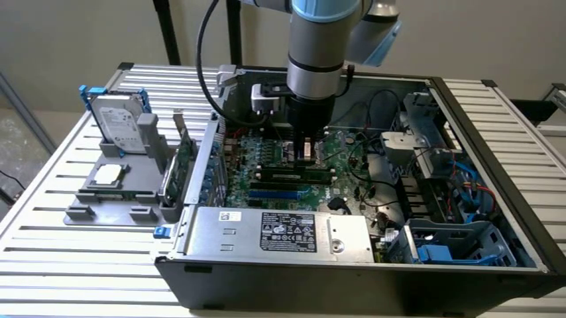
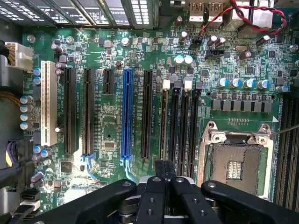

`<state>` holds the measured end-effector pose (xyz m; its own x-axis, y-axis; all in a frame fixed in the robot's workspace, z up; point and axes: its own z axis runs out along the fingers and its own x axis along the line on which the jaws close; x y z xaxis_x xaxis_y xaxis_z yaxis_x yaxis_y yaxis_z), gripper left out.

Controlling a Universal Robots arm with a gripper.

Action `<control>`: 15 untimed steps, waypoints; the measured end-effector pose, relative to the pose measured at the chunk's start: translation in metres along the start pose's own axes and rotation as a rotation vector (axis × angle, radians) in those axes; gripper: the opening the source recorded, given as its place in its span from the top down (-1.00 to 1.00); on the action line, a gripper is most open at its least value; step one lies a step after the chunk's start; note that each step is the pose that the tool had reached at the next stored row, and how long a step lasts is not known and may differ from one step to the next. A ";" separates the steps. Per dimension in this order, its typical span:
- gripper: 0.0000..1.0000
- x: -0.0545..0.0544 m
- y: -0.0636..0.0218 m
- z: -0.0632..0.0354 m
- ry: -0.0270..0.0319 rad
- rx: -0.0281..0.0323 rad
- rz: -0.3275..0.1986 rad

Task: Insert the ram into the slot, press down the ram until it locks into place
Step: 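Press down the ram until it locks into place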

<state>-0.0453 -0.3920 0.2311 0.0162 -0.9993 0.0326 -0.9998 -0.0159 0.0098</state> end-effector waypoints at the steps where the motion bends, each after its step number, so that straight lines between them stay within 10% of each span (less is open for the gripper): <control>1: 0.79 0.000 -0.0001 0.0009 0.0004 -0.0002 0.000; 7: 0.79 0.000 -0.0005 0.0037 -0.0010 -0.0004 -0.001; 15: 0.79 0.001 -0.0043 -0.0297 -0.0012 -0.0160 -0.002</control>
<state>-0.0407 -0.3919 0.2607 0.0181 -0.9993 0.0314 -0.9995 -0.0173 0.0258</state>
